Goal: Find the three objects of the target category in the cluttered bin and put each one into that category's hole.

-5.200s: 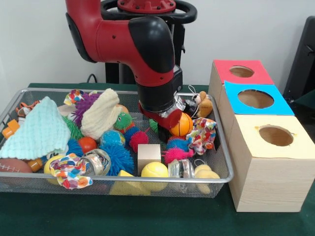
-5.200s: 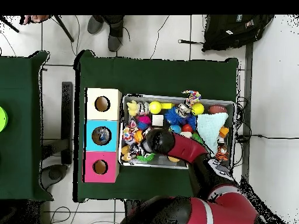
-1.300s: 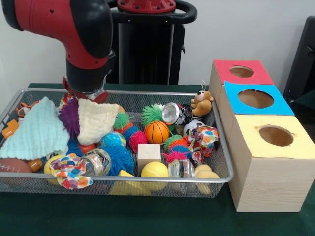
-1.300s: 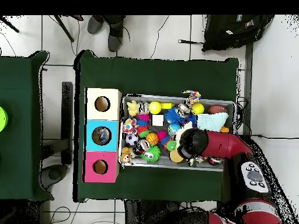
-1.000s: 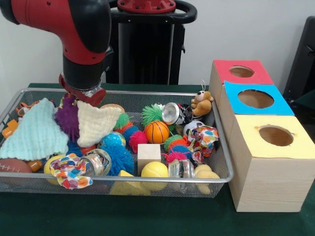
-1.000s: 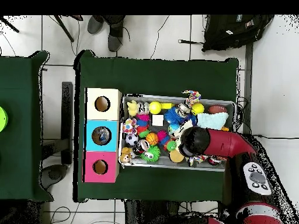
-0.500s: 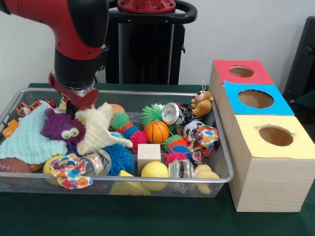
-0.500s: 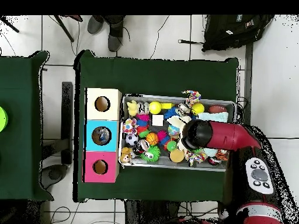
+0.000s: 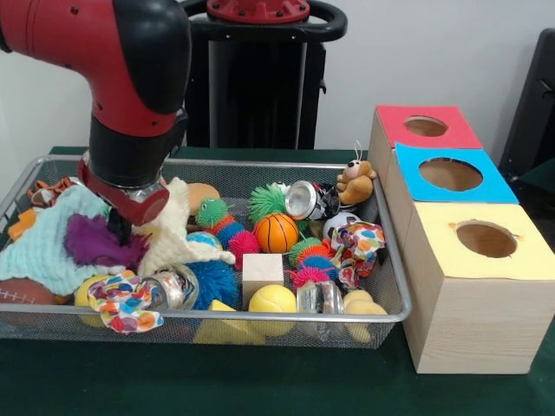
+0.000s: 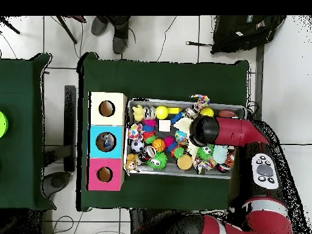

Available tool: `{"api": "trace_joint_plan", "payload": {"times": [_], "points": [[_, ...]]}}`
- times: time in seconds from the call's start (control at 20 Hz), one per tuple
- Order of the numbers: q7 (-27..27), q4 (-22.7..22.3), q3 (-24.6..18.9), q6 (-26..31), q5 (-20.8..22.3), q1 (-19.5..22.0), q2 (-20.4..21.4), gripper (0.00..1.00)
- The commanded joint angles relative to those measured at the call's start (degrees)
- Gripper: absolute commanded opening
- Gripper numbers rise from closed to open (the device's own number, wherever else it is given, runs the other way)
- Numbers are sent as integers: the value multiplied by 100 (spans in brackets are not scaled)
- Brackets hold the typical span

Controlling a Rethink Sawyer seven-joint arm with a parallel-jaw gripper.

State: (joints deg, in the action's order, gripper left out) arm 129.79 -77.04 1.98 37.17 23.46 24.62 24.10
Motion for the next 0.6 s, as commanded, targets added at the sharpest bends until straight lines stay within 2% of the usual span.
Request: {"api": "trace_joint_plan", "payload": {"times": [0.05, 0.4, 0.6], "points": [[-75, 629, -562, -916, 243, -75, -777, 0], [-151, 638, -900, -1053, 37, -8, -1060, 0], [-278, 633, -1161, -899, -111, 30, -1194, 0]]}}
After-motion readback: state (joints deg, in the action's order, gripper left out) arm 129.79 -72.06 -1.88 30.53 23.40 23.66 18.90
